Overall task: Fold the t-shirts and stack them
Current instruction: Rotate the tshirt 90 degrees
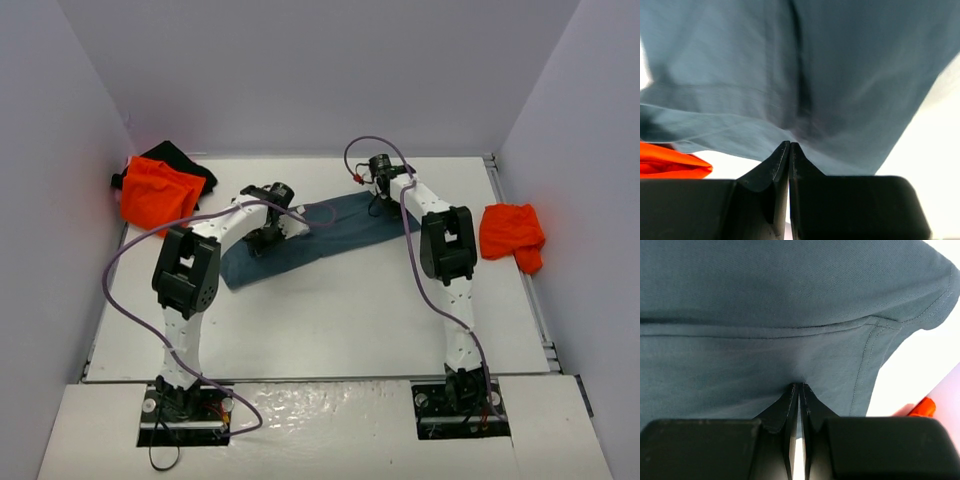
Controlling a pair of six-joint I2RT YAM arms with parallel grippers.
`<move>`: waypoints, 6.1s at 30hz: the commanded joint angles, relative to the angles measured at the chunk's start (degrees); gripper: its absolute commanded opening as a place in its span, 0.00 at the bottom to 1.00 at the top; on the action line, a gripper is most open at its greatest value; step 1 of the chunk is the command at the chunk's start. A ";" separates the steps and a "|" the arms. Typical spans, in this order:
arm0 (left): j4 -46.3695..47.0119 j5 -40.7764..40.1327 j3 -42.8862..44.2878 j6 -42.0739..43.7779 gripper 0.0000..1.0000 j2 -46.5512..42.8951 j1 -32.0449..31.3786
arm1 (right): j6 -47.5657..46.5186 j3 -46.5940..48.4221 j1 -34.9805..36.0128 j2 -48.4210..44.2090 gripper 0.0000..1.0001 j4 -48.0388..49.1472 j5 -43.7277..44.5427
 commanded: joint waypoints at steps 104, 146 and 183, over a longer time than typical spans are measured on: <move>2.71 0.31 16.16 -4.98 0.00 6.66 3.55 | -0.58 -36.61 -1.46 -38.54 0.00 -8.53 -22.61; -0.50 3.89 18.83 -4.06 0.00 2.35 2.86 | 4.50 -49.20 13.47 -29.27 0.00 1.79 -12.30; 3.99 14.62 12.48 7.24 0.42 3.61 1.41 | 5.70 -48.27 12.79 -26.51 0.00 2.45 -11.08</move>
